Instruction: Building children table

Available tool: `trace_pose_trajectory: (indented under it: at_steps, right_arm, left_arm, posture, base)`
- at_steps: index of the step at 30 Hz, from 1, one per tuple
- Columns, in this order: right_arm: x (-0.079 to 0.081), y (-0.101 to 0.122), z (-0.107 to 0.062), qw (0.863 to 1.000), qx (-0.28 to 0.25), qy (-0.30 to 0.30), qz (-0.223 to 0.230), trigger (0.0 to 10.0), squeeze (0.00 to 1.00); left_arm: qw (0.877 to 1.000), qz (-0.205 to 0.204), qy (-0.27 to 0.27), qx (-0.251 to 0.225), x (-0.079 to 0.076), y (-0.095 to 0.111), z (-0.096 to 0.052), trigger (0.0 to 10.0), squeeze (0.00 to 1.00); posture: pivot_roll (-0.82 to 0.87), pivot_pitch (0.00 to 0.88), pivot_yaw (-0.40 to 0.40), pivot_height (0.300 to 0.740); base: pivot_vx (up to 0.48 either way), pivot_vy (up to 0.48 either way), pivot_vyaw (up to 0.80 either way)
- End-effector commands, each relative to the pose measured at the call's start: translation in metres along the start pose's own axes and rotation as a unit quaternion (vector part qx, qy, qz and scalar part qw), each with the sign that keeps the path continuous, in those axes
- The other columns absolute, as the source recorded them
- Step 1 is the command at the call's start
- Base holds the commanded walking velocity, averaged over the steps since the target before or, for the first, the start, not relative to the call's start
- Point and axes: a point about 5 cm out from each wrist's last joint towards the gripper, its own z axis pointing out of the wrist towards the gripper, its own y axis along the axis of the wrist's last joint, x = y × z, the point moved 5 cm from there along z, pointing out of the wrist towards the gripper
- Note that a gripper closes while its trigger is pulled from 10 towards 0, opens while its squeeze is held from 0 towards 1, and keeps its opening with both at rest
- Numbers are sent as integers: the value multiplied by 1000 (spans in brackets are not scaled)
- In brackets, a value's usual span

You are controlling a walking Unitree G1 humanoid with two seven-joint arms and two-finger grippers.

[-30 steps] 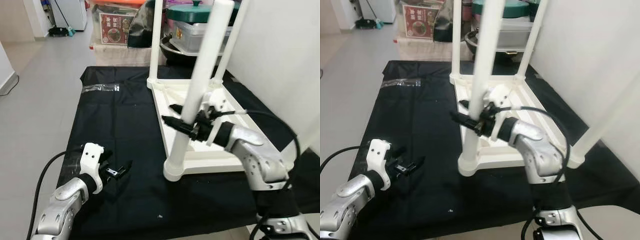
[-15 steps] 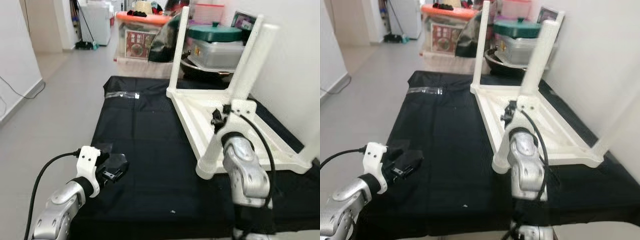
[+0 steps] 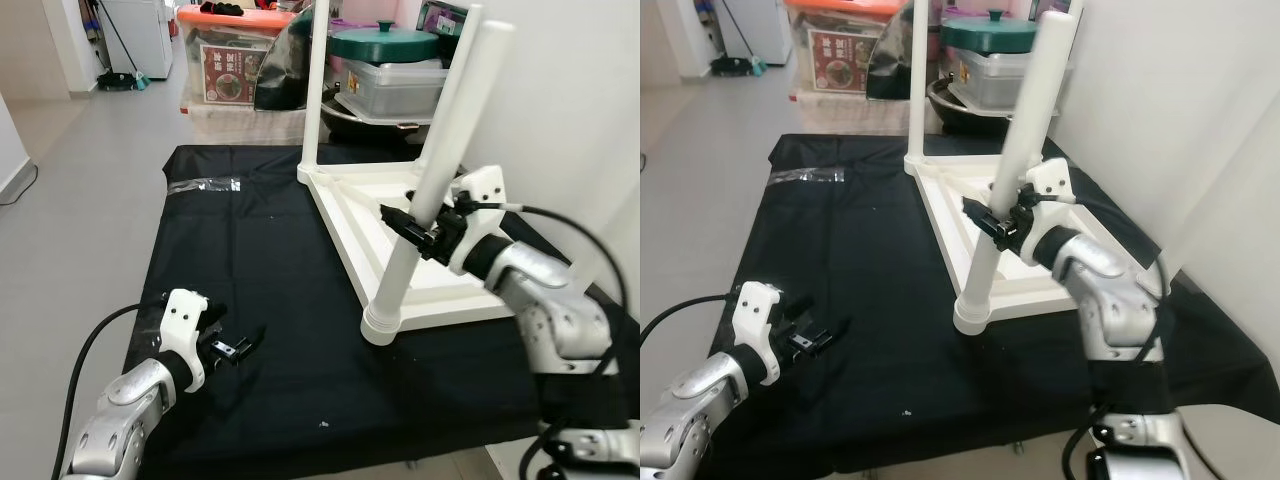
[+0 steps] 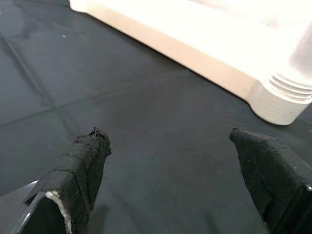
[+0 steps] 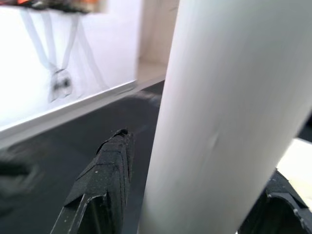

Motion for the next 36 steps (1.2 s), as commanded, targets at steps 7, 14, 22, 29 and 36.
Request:
trace_pose_trajectory:
  at_steps: [7, 14, 22, 29, 36]
  right_arm:
    - [40, -42, 35, 996, 29, 62, 52, 0, 0]
    - [-61, -116, -22, 864, 188, -464, 50, 0, 0]
    - [-16, -102, -27, 878, 164, -448, 39, 10000, 0]
    - [-22, -59, 0, 916, 78, -392, 30, 10000, 1000]
    - [-25, 4, 25, 983, -39, -174, 52, 10000, 0]
  left_arm:
    - [1000, -3, -4, -4, -3, 1, 1, 10000, 0]
    - [1000, -2, -3, 1, -2, 0, -4, 10000, 0]
    - [1000, -13, -12, -1, -5, 1, -3, 10000, 0]
    - [1000, -10, -17, 0, -5, 2, -1, 10000, 0]
    - [1000, -11, -16, -4, -6, 2, 0, 10000, 0]
  posture:
    - [85, 0, -131, 740]
    - [87, 0, -124, 740]
    - [71, 0, -104, 740]
    - [67, 0, -103, 740]
    - [72, 0, -113, 740]
  base:
    - [0, 0, 0]
    - [0, 0, 0]
    - [0, 0, 0]
    - [0, 0, 0]
    - [0, 0, 0]
